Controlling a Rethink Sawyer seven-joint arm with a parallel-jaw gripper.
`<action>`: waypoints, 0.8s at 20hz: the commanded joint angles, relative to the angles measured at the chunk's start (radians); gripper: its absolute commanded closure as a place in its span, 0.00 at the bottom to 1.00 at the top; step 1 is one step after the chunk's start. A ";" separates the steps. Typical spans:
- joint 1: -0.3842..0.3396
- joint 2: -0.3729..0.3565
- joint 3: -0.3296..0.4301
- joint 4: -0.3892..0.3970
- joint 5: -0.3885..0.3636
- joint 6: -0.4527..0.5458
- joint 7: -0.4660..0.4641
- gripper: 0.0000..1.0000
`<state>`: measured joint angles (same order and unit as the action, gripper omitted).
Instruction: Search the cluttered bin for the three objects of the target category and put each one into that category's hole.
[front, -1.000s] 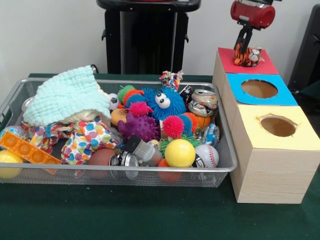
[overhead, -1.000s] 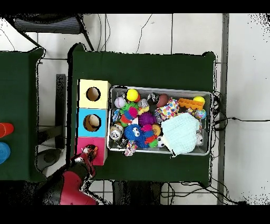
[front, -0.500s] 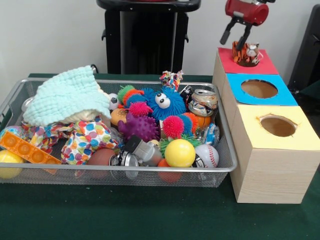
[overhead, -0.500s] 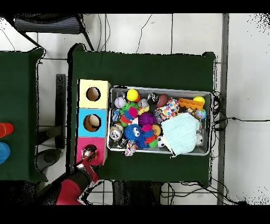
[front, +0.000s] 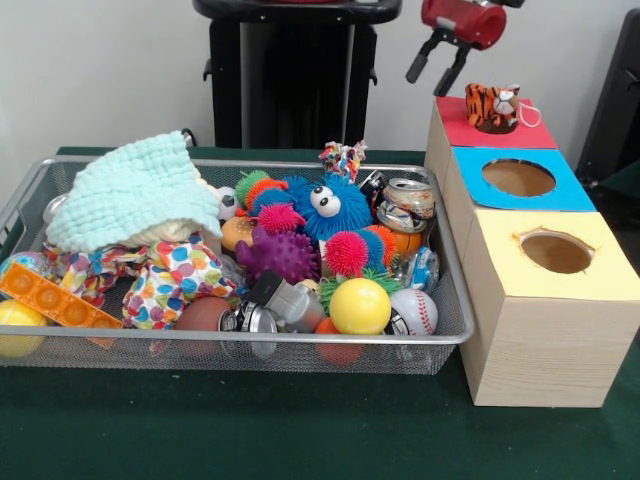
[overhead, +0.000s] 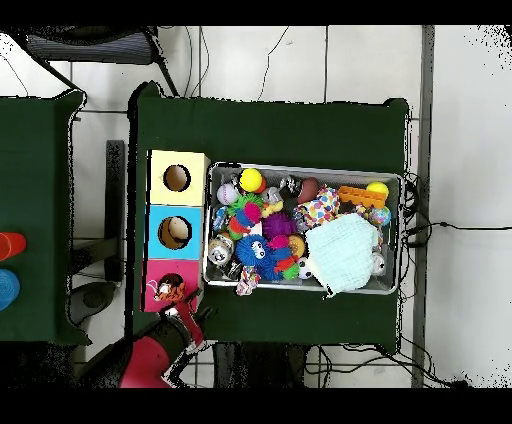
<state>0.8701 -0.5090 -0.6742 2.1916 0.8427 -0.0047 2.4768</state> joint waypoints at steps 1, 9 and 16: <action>-0.109 -0.042 0.062 -0.073 -0.010 0.018 0.150 0.00; -0.037 -0.070 -0.064 -0.119 -0.047 0.260 0.141 0.00; -0.028 -0.112 -0.130 -0.170 -0.147 0.451 0.099 0.00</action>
<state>0.8567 -0.5842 -0.7979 2.1567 0.7777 0.2559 2.4768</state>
